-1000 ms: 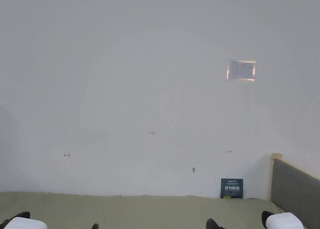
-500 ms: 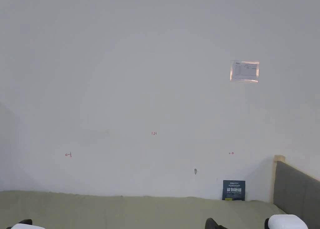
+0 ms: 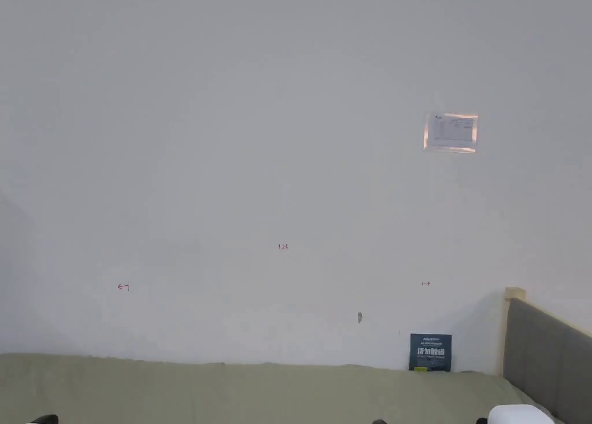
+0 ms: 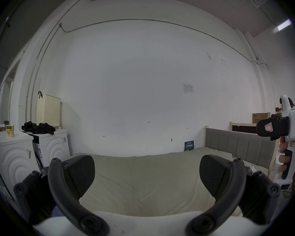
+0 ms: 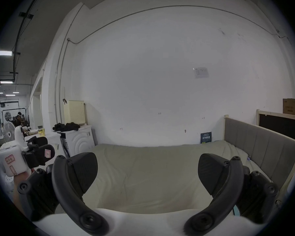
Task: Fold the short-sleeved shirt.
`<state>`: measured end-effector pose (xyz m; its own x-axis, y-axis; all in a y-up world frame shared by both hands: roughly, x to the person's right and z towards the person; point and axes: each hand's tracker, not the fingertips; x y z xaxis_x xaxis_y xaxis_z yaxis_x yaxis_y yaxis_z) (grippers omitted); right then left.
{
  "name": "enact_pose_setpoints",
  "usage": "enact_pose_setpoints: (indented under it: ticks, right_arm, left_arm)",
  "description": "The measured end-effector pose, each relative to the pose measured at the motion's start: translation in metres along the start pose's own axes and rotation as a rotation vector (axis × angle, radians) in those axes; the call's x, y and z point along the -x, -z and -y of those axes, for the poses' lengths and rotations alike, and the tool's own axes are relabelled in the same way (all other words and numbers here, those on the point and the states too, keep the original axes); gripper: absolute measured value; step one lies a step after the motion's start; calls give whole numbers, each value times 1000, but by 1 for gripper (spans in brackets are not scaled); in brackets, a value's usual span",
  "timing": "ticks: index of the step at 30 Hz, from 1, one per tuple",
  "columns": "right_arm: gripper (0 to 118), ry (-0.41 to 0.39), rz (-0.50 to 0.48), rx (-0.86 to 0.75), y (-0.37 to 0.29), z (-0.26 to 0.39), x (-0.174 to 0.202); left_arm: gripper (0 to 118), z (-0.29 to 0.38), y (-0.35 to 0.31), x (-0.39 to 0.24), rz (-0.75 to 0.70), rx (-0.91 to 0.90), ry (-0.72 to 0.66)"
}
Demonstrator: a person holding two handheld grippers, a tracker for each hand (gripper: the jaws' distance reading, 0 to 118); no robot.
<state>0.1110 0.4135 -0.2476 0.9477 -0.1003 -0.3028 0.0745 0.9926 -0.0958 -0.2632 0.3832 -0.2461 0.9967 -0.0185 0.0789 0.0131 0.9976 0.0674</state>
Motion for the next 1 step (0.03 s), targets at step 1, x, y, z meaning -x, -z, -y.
enact_pose_setpoints:
  ticks: [1]
  right_arm:
    - [117, -8, -4, 6, 0, 1, -1]
  left_arm:
    - [118, 0, 0, 0, 1, 0, 0]
